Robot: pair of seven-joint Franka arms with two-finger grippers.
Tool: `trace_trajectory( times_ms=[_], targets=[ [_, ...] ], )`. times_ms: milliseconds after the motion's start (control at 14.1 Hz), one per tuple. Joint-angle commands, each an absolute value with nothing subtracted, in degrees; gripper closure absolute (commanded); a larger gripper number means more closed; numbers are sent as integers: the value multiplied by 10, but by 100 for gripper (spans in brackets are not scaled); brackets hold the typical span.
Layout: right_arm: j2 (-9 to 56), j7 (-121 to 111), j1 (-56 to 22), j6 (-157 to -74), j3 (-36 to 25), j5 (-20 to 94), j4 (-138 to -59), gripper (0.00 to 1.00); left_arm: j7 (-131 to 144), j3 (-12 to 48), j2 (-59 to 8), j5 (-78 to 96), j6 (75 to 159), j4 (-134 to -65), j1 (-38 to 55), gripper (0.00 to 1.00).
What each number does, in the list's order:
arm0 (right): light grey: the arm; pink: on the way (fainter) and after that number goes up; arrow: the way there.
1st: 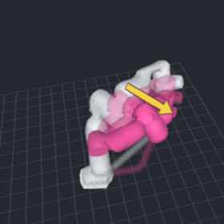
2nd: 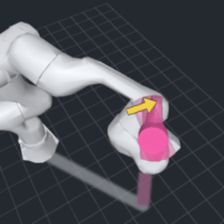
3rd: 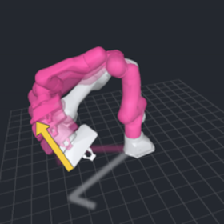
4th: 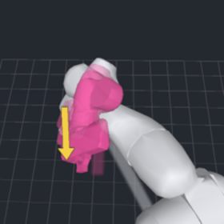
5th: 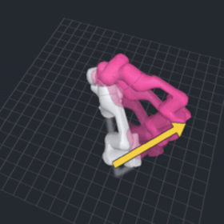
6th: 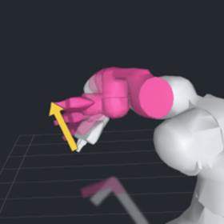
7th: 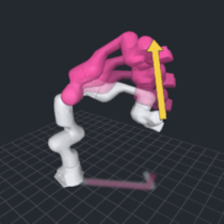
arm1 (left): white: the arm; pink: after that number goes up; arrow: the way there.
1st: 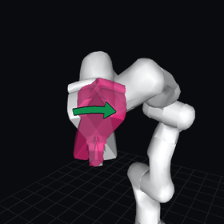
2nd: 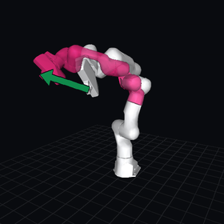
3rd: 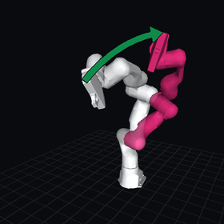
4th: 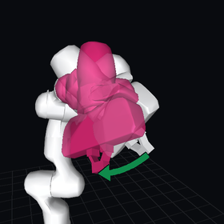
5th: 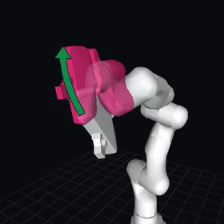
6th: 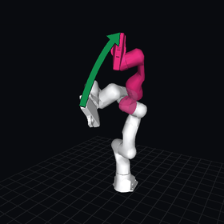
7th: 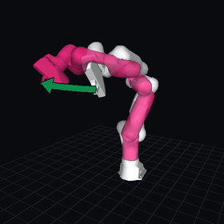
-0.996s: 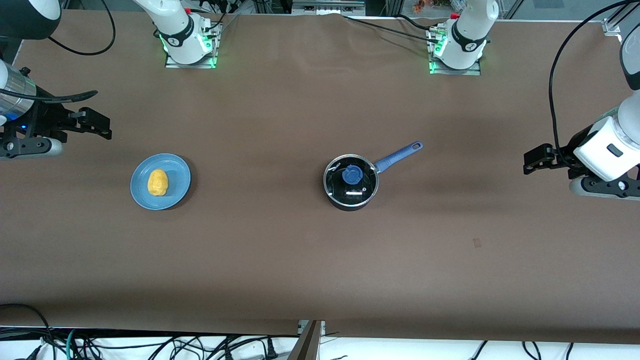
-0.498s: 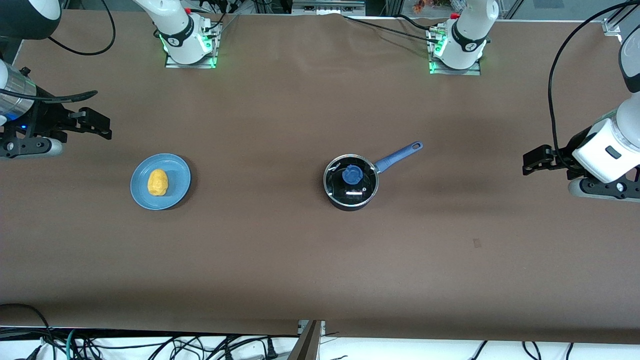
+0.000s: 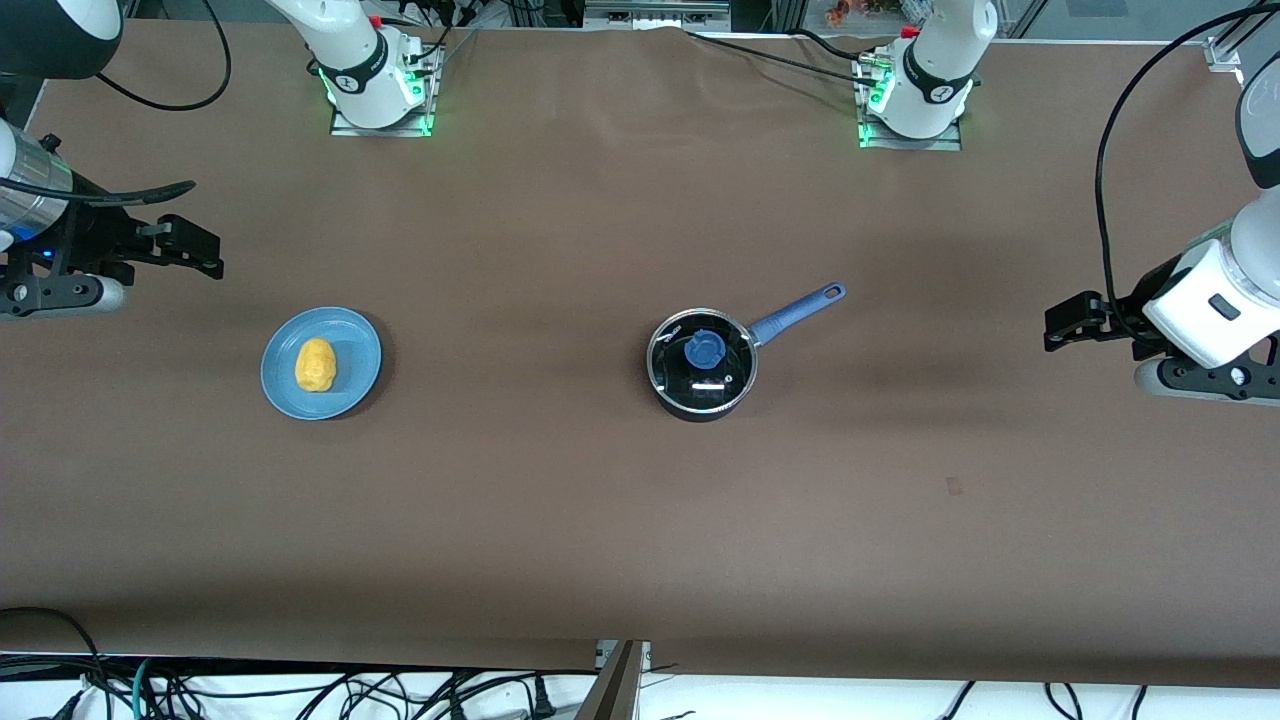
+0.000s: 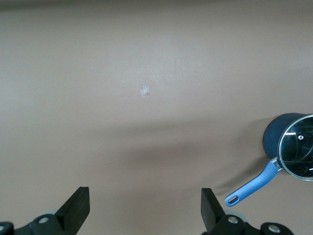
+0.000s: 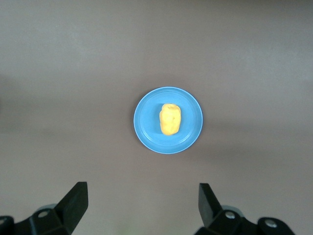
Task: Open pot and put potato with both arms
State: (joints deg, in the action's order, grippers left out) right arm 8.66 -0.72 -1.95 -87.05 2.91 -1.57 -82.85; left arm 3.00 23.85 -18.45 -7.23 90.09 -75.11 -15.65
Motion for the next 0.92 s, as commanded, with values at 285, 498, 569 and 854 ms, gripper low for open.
trace_trajectory(
  times_ms=[285, 498, 569, 854],
  targets=[
    [89, -11, -14, -869, 33, -11, -823, 0, 22, 239, -191, -83, 898, -737, -152, 0],
    [89, -11, -13, -869, 33, -11, -823, 0, 22, 241, -191, -83, 898, -737, -150, 0],
    [89, -11, -13, -869, 33, -11, -823, 0, 24, 241, -191, -82, 898, -737, -149, 0],
    [89, -11, -13, -869, 33, -11, -823, 0, 34, 242, -191, -83, 898, -737, -149, 0]
  ],
)
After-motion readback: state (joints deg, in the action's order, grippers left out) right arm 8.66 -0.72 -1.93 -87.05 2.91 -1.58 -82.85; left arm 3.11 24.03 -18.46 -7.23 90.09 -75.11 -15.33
